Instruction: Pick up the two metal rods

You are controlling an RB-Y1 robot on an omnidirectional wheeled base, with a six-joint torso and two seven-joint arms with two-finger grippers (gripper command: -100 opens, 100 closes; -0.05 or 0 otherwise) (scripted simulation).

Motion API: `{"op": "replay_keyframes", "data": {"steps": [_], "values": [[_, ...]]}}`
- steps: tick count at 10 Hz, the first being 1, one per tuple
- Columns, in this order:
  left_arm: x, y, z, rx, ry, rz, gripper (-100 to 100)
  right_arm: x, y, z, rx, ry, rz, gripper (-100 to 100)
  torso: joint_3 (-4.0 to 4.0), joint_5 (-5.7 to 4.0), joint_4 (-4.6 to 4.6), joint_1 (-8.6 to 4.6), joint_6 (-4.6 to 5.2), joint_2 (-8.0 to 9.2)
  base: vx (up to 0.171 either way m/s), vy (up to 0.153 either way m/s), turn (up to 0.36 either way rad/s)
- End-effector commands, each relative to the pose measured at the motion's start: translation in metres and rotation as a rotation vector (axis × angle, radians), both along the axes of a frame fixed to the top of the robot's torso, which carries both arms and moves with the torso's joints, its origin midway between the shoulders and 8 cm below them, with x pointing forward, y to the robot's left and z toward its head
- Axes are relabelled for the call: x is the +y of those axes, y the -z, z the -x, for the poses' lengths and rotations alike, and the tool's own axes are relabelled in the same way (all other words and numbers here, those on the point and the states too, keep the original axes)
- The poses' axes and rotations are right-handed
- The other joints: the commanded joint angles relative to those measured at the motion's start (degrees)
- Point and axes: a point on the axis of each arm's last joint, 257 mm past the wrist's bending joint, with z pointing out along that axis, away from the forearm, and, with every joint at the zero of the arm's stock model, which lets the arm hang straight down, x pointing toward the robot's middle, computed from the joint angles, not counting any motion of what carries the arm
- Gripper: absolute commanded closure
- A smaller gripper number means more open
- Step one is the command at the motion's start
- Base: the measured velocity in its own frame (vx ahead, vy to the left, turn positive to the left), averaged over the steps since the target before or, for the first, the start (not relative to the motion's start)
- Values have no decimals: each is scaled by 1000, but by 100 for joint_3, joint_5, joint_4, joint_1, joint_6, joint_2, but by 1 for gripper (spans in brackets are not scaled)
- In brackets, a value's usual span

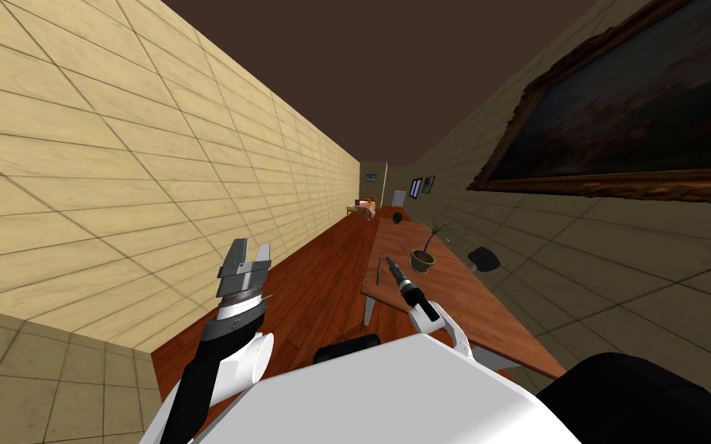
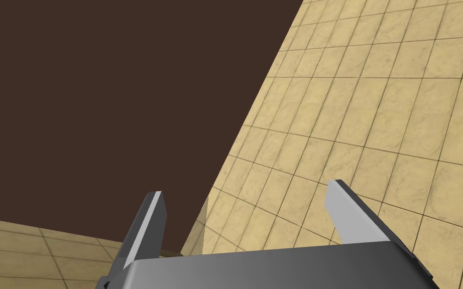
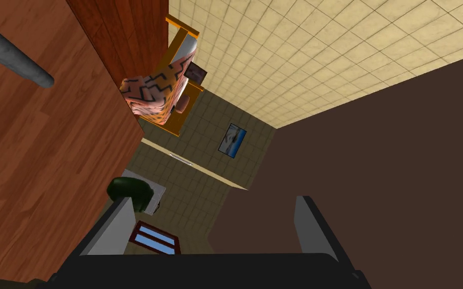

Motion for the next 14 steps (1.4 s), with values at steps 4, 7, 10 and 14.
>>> {"op": "replay_keyframes", "data": {"steps": [4, 7, 10, 14], "values": [[0, 0, 0, 0, 0, 0, 0, -26, 65, 4, 175, 3, 111, -100, -3, 2, -1, 10, 1, -5, 63, 92, 46], [0, 0, 0, 0, 0, 0, 0, -47, 101, 10, 277, 9, 182, -100, 2, 2, 1, 6, 1, 4, 45, 78, 35], [0, 0, 0, 0, 0, 0, 0, -73, 134, 19, 381, 20, 256, -100, -1, 3, 0, 13, 0, -2, 59, 88, 44], [0, 0, 0, 0, 0, 0, 0, -104, 163, 31, 484, 35, 331, -100, 6, -1, 2, -8, 3, 11, 35, 50, 27]]}}
